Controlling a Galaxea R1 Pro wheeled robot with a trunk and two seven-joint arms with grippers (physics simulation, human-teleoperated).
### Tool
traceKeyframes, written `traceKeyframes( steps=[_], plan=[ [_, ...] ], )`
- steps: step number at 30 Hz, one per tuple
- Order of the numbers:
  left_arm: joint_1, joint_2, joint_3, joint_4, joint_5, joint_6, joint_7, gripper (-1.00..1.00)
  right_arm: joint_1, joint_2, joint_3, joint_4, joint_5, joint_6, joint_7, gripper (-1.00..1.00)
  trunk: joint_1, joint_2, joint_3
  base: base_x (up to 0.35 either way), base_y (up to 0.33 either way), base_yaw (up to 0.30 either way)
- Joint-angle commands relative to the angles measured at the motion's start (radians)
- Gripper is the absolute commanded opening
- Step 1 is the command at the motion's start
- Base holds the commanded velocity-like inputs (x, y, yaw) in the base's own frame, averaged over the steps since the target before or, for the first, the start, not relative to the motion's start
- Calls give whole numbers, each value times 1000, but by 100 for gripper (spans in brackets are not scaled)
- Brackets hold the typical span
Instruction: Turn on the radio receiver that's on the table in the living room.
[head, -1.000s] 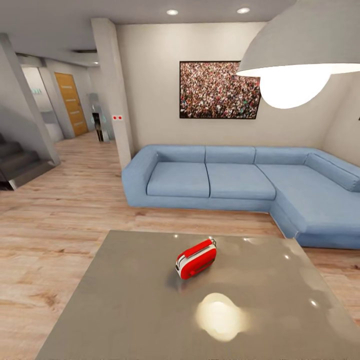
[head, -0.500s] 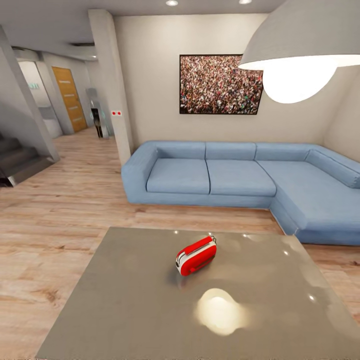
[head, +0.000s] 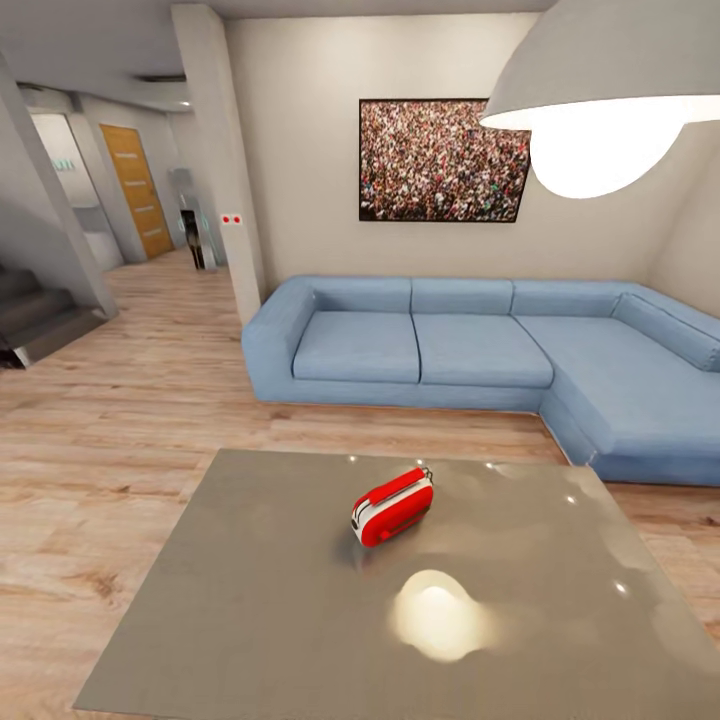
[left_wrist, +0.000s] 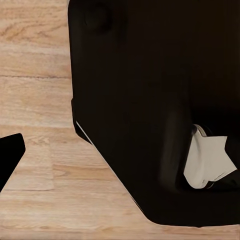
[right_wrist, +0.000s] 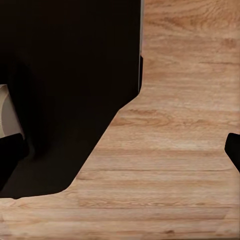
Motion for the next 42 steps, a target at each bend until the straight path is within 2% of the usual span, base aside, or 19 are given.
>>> traceKeyframes(
  steps=[1, 9, 42],
  plan=[
    [0, 0, 0, 0, 0, 0, 0, 100, 0, 0, 0, 0, 0, 0, 0, 100, 0, 0, 0, 0, 0, 0],
    [0, 0, 1, -1, 3, 0, 0, 100, 0, -1, 2, 0, 0, -10, 0, 100, 0, 0, -5, 0, 0, 0],
    [0, -1, 2, -6, 3, 0, 0, 100, 0, -1, 5, 0, 0, -20, 0, 100, 0, 0, -57, 0, 0, 0]
  ],
)
